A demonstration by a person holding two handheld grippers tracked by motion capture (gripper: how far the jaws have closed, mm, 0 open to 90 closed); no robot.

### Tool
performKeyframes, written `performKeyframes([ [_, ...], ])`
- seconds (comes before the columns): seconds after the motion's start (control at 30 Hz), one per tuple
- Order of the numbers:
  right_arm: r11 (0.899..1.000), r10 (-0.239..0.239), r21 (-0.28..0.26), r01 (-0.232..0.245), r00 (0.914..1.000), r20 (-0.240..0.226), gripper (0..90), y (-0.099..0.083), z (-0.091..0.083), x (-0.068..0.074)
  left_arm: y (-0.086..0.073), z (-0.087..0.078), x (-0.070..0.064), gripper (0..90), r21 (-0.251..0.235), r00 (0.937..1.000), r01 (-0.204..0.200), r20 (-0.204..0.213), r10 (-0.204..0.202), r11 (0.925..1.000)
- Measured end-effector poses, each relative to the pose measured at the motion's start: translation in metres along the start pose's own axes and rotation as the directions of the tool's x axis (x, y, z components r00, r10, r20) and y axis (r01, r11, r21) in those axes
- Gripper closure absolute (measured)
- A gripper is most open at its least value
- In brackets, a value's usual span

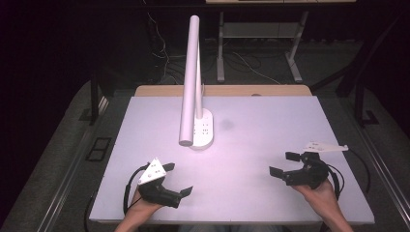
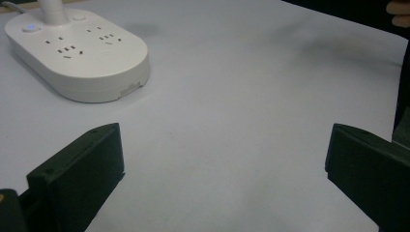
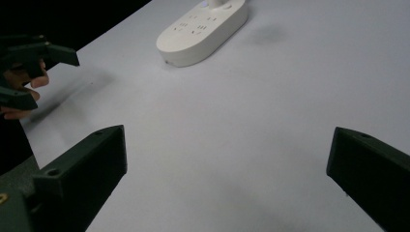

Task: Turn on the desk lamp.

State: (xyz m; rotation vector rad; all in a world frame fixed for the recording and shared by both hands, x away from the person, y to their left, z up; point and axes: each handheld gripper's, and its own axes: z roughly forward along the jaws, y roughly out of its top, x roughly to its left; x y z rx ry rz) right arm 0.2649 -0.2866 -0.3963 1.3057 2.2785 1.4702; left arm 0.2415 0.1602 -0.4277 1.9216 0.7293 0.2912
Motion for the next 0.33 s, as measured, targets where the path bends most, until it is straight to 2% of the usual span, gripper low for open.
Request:
performKeyframes([
  [0.07,1.0,0.001,-0.002,-0.001,1.0,0.001,0.1,-0.011,-0.001,0.002,0.0,0.0,0.001,0.0,0.003,1.0,-0.002,-0.004,0.002,1.0],
  [0.27,1.0,-0.013,0.007,0.013,0.9999,0.01,0.2,-0.024,0.0,0.006,-0.001,-0.002,0.004,0.0,0.0,0.9999,0.011,-0.012,-0.011,0.9999],
  [0.33,1.0,-0.005,0.005,0.005,0.9999,0.01,0.2,-0.03,0.0,0.006,-0.001,-0.001,0.005,0.0,0.002,0.9999,0.012,-0.012,-0.012,0.9999],
])
